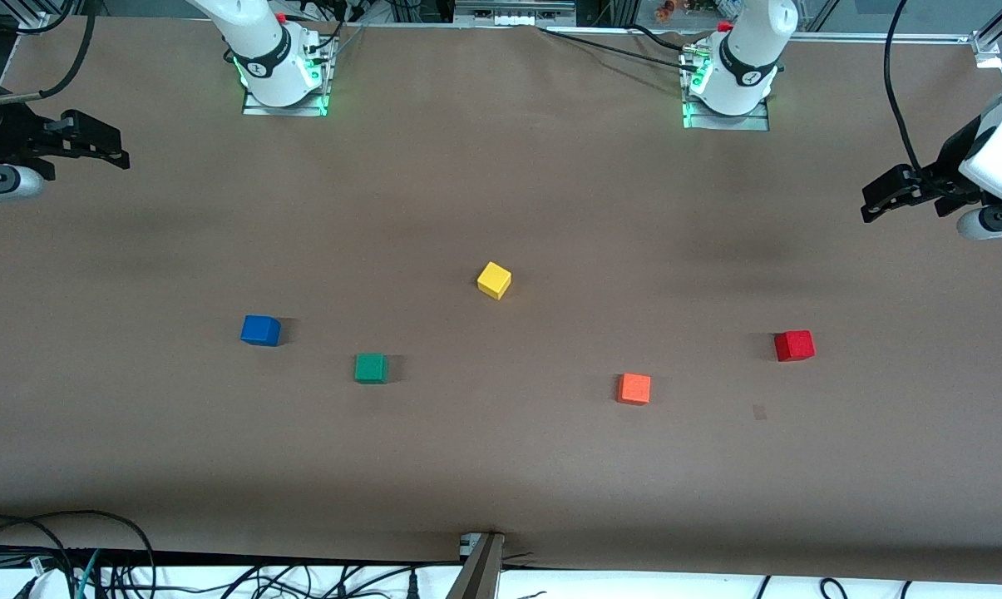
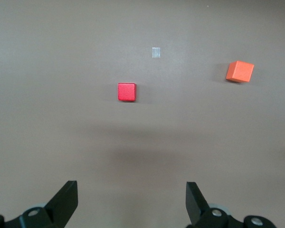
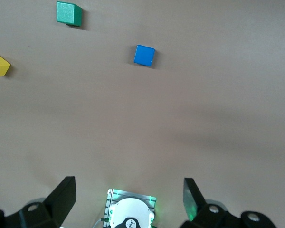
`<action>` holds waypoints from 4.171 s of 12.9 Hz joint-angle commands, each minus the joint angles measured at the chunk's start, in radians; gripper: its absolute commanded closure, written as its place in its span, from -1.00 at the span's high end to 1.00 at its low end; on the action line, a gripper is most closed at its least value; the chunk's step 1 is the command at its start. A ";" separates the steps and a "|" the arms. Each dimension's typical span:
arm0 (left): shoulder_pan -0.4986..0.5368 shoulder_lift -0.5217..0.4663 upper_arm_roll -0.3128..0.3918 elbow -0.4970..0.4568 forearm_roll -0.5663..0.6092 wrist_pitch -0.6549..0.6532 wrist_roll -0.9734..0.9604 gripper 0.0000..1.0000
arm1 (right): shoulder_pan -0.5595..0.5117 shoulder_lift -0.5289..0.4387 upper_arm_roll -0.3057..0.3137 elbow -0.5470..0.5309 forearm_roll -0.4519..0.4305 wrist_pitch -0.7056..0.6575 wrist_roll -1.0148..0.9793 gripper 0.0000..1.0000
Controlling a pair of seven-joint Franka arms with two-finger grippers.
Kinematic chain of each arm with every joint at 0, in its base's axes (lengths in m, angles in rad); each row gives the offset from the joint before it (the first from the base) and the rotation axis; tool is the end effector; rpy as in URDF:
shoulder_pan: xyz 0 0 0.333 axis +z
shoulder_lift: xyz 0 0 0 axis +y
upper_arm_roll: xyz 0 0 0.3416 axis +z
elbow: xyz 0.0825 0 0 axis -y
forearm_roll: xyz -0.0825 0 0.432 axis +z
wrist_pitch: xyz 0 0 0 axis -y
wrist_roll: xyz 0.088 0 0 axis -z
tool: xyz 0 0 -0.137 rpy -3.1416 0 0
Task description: Pass red block to right arm, stack on blue
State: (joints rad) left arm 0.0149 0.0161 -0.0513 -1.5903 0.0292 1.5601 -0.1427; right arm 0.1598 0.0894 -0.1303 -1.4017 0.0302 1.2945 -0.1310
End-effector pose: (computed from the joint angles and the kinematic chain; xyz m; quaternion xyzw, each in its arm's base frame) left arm 0.6040 -0.0177 0.5994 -0.9982 -0.0529 0.0218 0.0162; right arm 0.5955 0.0261 0.6314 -0.9918 -0.0821 0.0972 0.0140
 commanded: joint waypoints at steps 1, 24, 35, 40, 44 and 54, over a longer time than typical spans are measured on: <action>0.000 -0.015 -0.001 -0.002 -0.016 0.026 0.014 1.00 | -0.002 -0.007 -0.002 -0.002 0.001 0.002 -0.012 1.00; 0.053 0.047 0.008 0.024 -0.069 0.035 0.067 1.00 | 0.003 -0.007 0.001 -0.002 0.002 0.003 -0.010 1.00; 0.042 0.105 0.008 0.081 -0.045 0.023 0.063 1.00 | -0.003 -0.007 -0.005 -0.003 -0.001 -0.008 -0.013 1.00; 0.040 0.136 0.004 0.078 0.024 0.021 0.064 1.00 | -0.005 -0.007 -0.006 -0.003 -0.001 -0.004 -0.013 1.00; 0.043 0.124 -0.001 0.085 0.105 0.006 0.074 1.00 | -0.005 -0.005 -0.005 -0.002 0.000 -0.001 -0.013 1.00; 0.123 0.123 0.030 0.179 0.241 -0.045 0.411 1.00 | -0.005 -0.007 -0.005 -0.003 0.000 -0.006 -0.013 1.00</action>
State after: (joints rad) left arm 0.1033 0.1336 -0.0180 -1.4504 0.2408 1.5306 0.1705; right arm 0.1584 0.0897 -0.1357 -1.4018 0.0299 1.2937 -0.1310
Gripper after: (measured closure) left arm 0.000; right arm 0.000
